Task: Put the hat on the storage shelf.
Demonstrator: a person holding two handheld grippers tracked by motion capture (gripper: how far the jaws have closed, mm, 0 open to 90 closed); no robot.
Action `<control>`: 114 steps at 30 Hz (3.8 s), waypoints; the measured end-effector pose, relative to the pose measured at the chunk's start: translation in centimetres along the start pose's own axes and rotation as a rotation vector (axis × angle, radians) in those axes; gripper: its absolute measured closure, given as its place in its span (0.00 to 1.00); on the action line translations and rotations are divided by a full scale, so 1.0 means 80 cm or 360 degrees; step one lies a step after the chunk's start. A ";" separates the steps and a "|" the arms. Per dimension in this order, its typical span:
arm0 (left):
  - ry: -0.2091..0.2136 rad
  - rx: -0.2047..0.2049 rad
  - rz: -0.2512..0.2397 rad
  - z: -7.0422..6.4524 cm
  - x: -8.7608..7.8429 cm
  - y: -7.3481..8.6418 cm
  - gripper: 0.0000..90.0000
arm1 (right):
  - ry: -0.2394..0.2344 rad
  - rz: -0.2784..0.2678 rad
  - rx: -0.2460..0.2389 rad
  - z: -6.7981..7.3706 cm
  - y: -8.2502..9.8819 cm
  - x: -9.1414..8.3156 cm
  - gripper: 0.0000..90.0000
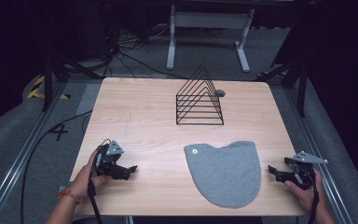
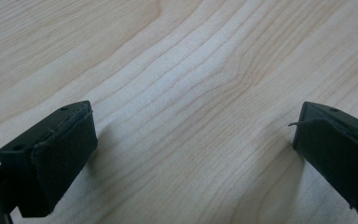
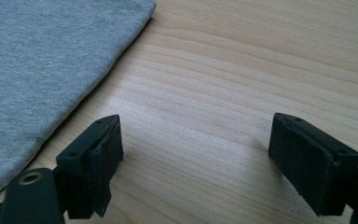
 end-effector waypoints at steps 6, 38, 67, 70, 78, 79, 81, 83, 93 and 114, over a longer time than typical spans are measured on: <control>0.0043 0.0105 -0.0013 0.000 0.003 -0.007 0.01 | 0.0017 0.0011 0.0021 0.001 0.001 -0.001 0.21; 0.0297 0.0654 -0.0118 -0.137 0.044 -0.160 0.54 | -0.0147 0.0132 -0.0346 0.092 -0.057 0.014 0.66; 0.0369 0.0687 0.0080 -0.202 0.054 -0.130 0.60 | -0.0151 0.0137 -0.0448 0.115 -0.134 0.077 0.59; 0.0391 0.0690 0.0081 -0.213 0.053 -0.128 0.61 | -0.0114 0.0124 -0.0460 0.122 -0.142 0.082 0.55; 0.0408 0.0757 0.0090 -0.234 0.051 -0.132 0.56 | -0.0155 0.0082 -0.0419 0.129 -0.139 0.064 0.52; 0.0412 0.0759 0.0086 -0.232 0.049 -0.135 0.56 | -0.0180 0.0058 -0.0428 0.131 -0.135 0.055 0.53; 0.0422 0.0699 0.0067 -0.224 0.044 -0.141 0.55 | -0.0214 0.0047 -0.0468 0.139 -0.124 0.036 0.53; 0.0421 0.0678 0.0033 -0.213 0.041 -0.153 0.55 | -0.0284 0.0044 -0.0510 0.150 -0.108 0.019 0.52; 0.0341 0.0666 -0.0047 -0.191 0.066 -0.235 0.56 | -0.0546 0.0084 -0.0678 0.209 -0.035 -0.018 0.57; 0.0322 0.0690 0.0078 -0.191 0.099 -0.215 0.72 | -0.0390 0.0203 -0.0729 0.191 -0.022 -0.002 0.68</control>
Point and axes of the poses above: each handheld gripper's, and its own axes: x roughly forward along the jaws, y roughly out of its underside, z roughly to its left, the point moved 8 cm from there along x, roughly forward along the jaws, and after that the axes turned 13 degrees about z, right-handed, at the moved point
